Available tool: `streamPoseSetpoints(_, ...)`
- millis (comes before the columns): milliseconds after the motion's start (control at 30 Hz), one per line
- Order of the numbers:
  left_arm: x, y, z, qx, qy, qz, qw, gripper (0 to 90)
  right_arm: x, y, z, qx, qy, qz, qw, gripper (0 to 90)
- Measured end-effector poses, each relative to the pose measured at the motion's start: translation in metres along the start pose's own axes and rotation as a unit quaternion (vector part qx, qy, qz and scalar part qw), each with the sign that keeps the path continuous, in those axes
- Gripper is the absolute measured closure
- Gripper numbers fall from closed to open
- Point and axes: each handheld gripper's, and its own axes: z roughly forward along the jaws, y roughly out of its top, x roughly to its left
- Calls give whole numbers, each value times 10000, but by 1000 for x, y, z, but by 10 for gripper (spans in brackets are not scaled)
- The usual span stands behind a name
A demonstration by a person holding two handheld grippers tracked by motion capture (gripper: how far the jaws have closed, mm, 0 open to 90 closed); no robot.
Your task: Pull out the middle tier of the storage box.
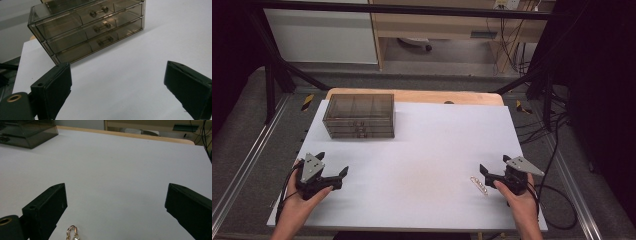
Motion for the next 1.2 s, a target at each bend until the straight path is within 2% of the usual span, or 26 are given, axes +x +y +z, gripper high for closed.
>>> streamPoseSetpoints(100, 2, 3, 1, 47, -15, 85, 10000, 76, 3, 0, 1, 44, 27, -76, 10000, 44)
streamPoseSetpoints(133, 4, 3, 4, 103, -2, 195, 9998, 78, 4, 1, 2, 102, 44, -91, 9999, 43)
streamPoseSetpoints(300, 9, 6, 11, 230, -41, 302, 9993, 78, 4, 2, 3, 333, 52, -66, 9994, 43)
streamPoseSetpoints(367, 11, 10, 15, 311, -29, 557, 9980, 77, 4, 3, 3, 437, 41, -51, 9990, 44)
streamPoseSetpoints(533, 11, 14, 21, 392, -17, 751, 9964, 80, 2, 4, 2, 566, 54, -14, 9984, 46)
streamPoseSetpoints(600, 12, 15, 24, 393, 6, 953, 9947, 83, 2, 4, 2, 619, 54, -10, 9981, 47)
streamPoseSetpoints(700, 11, 17, 28, 480, 91, 1199, 9916, 90, 1, 4, 2, 685, 59, 15, 9976, 50)
streamPoseSetpoints(733, 12, 19, 31, 491, 159, 1383, 9890, 95, 1, 4, 2, 717, 66, 9, 9974, 52)
streamPoseSetpoints(867, 13, 21, 35, 570, 185, 1471, 9873, 108, 2, 4, 3, 756, 76, -9, 9971, 54)
streamPoseSetpoints(933, 13, 23, 40, 616, 222, 1627, 9845, 114, 2, 4, 3, 773, 74, -47, 9970, 55)
streamPoseSetpoints(1100, 14, 27, 52, 658, 398, 2048, 9758, 138, 2, 4, 4, 821, 63, -75, 9966, 56)
streamPoseSetpoints(1200, 15, 29, 59, 693, 588, 2366, 9673, 163, 2, 4, 4, 836, 56, -96, 9964, 57)
